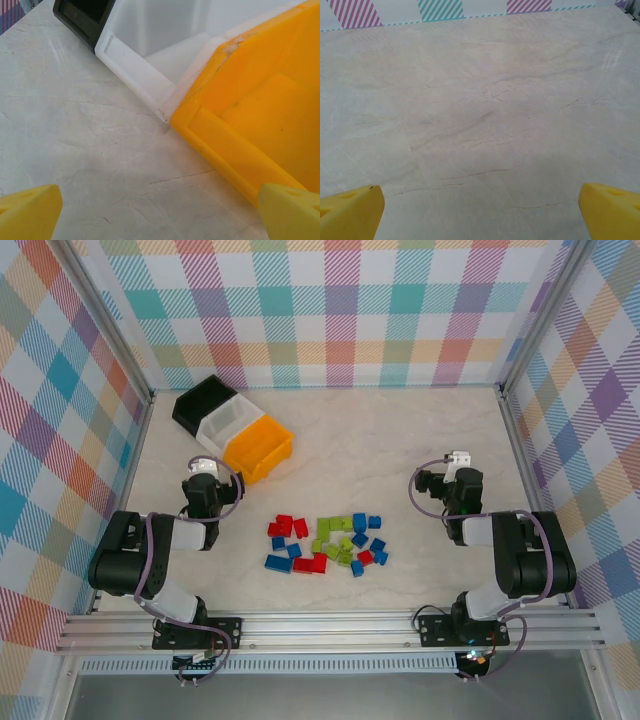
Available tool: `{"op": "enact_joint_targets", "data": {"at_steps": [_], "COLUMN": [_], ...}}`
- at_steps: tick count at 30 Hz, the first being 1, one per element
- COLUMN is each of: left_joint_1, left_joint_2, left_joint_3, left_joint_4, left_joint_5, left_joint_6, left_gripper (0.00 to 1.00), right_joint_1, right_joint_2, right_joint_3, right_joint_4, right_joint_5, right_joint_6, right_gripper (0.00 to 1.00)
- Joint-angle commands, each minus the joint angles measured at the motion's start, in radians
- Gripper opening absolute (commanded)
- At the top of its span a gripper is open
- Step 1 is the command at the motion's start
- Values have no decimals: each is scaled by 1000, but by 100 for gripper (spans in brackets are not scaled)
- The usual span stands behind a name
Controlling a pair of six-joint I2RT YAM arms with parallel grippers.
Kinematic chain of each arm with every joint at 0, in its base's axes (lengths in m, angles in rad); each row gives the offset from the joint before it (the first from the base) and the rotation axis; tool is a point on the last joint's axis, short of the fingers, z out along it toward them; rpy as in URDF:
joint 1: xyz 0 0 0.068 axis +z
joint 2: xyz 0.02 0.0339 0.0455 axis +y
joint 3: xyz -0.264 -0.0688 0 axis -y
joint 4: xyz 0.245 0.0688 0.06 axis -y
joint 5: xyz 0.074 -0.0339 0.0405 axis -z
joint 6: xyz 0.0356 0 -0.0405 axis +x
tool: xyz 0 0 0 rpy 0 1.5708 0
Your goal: Sort the legos into containers by color
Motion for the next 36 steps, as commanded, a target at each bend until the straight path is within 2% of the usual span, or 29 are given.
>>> {"op": "enact_joint_targets", "data": {"at_steps": [1,33,34,36], "left_joint_1": [4,6,3,-6], "left_joint_2": [-1,-3,-27,-132], "left_joint_3": [7,5,15,80], "left_joint_4": [9,16,-18,-220], "left_joint_5": [14,14,8,6], "left_joint_6": [12,11,13,25], "left_gripper": [100,100,100,100], "right_joint_1": [-6,-12,-11,-6], "right_joint_2": [-1,-1,-14,-112], "right_joint_3": [-4,-1,-1,33], "right_joint_4": [34,29,32,-127], "right_joint_5": [-18,-30,7,64], "right_joint_6": [-6,1,8,25], "right_gripper": [100,100,100,100]}}
